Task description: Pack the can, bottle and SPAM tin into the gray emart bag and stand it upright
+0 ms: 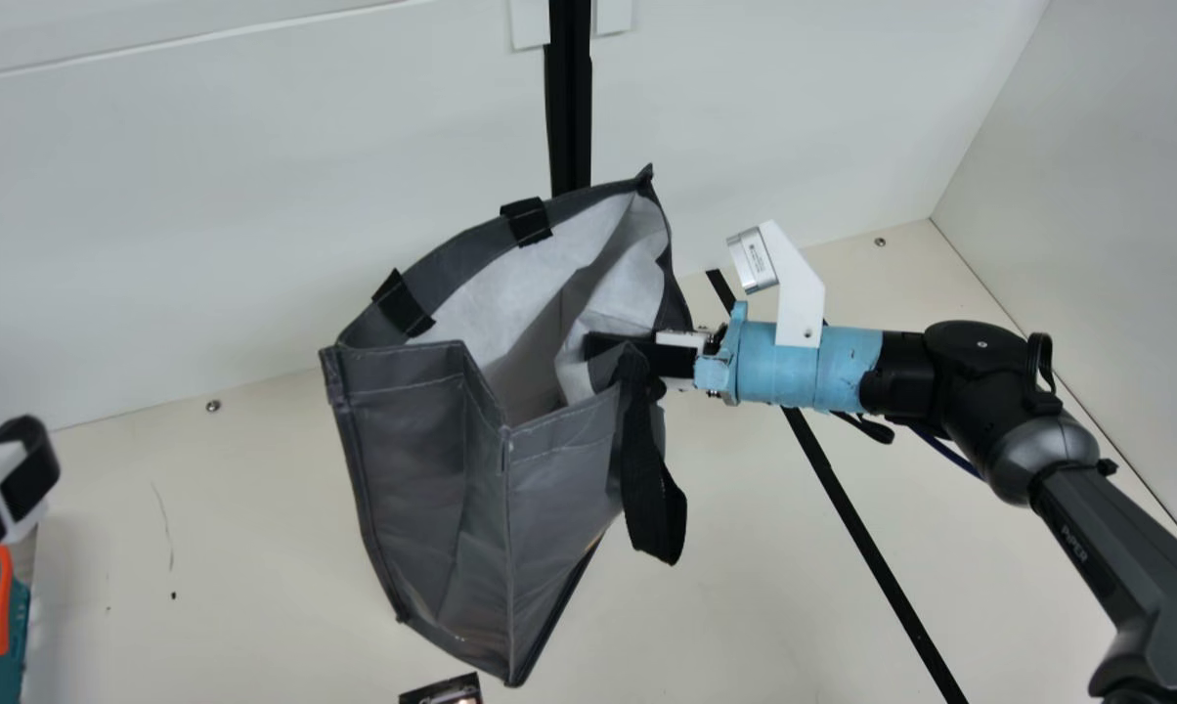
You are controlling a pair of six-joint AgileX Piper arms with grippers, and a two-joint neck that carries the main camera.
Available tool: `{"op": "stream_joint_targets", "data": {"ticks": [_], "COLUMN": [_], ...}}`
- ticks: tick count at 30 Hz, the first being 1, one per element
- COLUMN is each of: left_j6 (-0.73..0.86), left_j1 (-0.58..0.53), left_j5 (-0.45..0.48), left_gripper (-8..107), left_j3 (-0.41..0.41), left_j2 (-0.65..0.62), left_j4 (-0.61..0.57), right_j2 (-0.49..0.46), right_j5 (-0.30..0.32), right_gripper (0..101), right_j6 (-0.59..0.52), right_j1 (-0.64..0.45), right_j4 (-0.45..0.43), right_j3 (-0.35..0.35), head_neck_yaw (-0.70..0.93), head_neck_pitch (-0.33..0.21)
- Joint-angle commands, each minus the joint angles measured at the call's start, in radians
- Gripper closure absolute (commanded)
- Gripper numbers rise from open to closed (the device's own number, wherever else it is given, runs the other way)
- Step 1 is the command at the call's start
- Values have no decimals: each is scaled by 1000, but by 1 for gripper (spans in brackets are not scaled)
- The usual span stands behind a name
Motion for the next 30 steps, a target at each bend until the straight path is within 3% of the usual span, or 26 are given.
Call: {"op": "stream_joint_targets", "data": {"ticks": [1, 2, 14, 18, 30], "left_j6": [-11, -5, -10, -10, -10], "left_j1": [7, 4, 7, 7, 7], "left_j5": [3, 0, 5, 5, 5], "left_gripper": [9, 9, 9, 9, 9], "left_j3": [41, 16, 40, 40, 40], "left_j2": [-22, -12, -22, -22, -22], "left_j4": [24, 13, 24, 24, 24], "right_j2": [0, 0, 0, -38, -86], "right_j5": [0, 0, 0, -7, -73], "right_gripper": [101, 101, 101, 101, 101], "right_j6": [0, 0, 0, 34, 64], "right_j1": [0, 0, 0, -3, -43], "right_j4": [0, 0, 0, -15, -122], "right_j3": [0, 0, 0, 7, 0], "head_neck_yaw": [-1, -1, -1, -1, -1], "head_neck_pitch": [-23, -23, -23, -23, -23]}}
